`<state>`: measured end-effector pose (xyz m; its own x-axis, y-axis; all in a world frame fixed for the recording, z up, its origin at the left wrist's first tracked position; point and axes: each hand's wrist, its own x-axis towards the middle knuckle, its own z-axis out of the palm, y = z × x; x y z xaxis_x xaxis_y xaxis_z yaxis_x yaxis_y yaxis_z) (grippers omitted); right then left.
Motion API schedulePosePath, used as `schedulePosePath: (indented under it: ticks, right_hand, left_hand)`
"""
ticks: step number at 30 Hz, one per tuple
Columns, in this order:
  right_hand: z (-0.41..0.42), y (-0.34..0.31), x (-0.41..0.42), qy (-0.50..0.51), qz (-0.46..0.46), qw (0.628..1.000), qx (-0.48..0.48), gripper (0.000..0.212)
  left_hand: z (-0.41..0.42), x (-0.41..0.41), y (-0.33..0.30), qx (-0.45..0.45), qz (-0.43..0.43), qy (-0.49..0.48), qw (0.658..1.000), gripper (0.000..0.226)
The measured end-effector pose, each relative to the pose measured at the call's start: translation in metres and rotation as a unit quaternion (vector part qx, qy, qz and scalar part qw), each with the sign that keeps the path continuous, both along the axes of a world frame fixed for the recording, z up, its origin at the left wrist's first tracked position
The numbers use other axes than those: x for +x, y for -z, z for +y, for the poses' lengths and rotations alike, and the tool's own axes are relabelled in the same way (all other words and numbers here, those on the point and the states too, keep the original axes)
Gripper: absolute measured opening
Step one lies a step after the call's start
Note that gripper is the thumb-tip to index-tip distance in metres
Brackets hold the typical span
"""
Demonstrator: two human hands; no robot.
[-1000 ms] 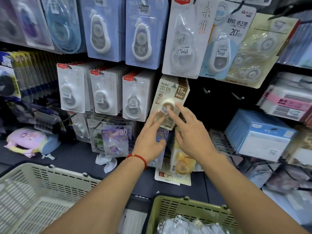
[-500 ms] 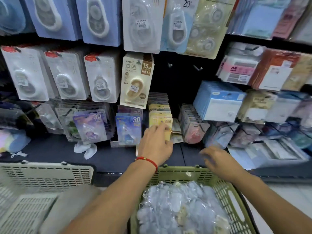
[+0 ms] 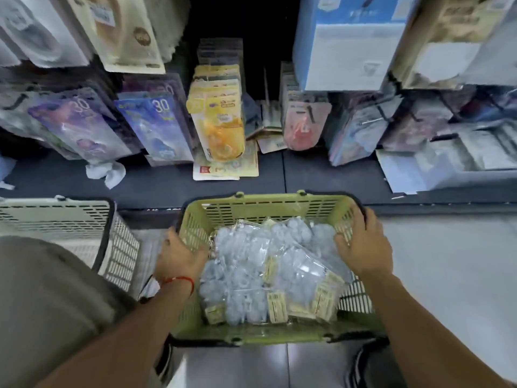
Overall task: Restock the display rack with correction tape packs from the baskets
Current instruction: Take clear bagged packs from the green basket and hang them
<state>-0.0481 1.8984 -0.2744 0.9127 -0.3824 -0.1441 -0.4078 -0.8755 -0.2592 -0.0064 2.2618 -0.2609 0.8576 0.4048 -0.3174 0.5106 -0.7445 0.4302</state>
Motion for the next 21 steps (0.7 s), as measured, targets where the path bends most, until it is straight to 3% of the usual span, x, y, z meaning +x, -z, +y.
schedulePosePath:
  ticks: [7,10,12,15,18,21]
  right_hand:
    - [-0.050,-0.007,-0.006,-0.010,0.043,0.999,0.006,0.081]
    - [-0.054,-0.019,-0.002,-0.076,0.032,0.993,-0.090,0.071]
    - [-0.044,-0.029,-0.001,-0.181,0.047,0.974,-0.128,0.074]
    - [-0.020,-0.028,-0.011,-0.249,0.209,0.943,-0.069,0.082]
    - [0.001,-0.010,-0.034,-0.247,0.274,0.926,-0.073,0.109]
    - [0.005,-0.004,-0.038,-0.221,0.244,0.944,-0.039,0.107]
  left_hand:
    - [-0.039,-0.003,0.000,-0.049,0.002,0.015,0.999,0.070]
    - [-0.046,-0.010,-0.001,-0.047,0.006,0.044,0.998,0.081]
    - [-0.048,-0.016,-0.005,0.018,-0.010,0.090,0.996,0.087]
    - [-0.063,-0.028,-0.017,0.138,-0.065,0.209,0.966,0.089]
    - [-0.092,-0.031,-0.032,0.109,-0.072,0.303,0.944,0.073]
    - [-0.108,-0.023,-0.040,0.023,-0.045,0.315,0.948,0.063]
